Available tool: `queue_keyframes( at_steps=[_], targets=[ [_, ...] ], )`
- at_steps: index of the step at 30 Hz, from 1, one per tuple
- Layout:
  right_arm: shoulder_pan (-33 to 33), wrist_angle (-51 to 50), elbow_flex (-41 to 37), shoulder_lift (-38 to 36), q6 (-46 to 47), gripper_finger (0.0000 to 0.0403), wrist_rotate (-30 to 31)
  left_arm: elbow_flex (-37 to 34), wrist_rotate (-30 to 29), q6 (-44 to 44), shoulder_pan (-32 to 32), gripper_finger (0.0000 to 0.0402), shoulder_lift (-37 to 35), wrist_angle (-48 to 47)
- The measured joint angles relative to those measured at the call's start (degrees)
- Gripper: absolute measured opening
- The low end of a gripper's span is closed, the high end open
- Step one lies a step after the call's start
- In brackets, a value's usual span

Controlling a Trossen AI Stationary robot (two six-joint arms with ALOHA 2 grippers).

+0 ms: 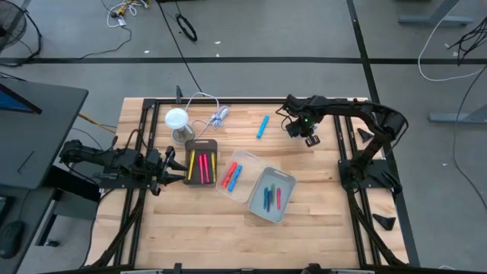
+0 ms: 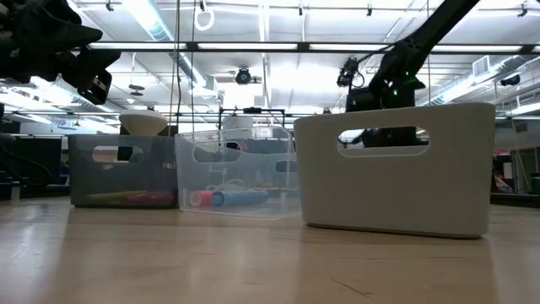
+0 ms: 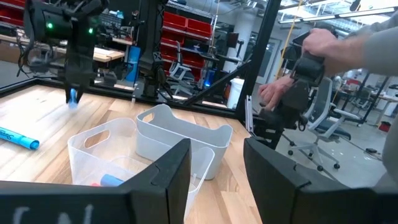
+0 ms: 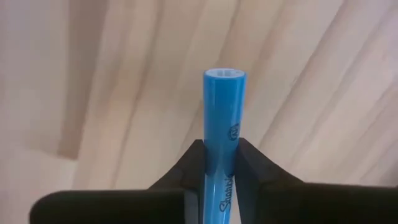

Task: Pick & Place Markers
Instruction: Put the right blue highlighter into the transparent bin

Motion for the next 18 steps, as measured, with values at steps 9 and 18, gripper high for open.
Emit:
queue_keyframes(
  at_steps=[9, 18],
  targets=[
    [1.46, -15.98, 10.34, -1.1, 0.39, 0.0051, 1.53, -0.01, 0.01, -0.02, 0.01, 0.0154, 0.0, 0.0],
    [1.98, -29.14, 22.2, -1.1, 0.83, 0.005, 1.58, 0.0, 0.02, -0.01, 0.0, 0.0154, 0.0, 0.0]
  ],
)
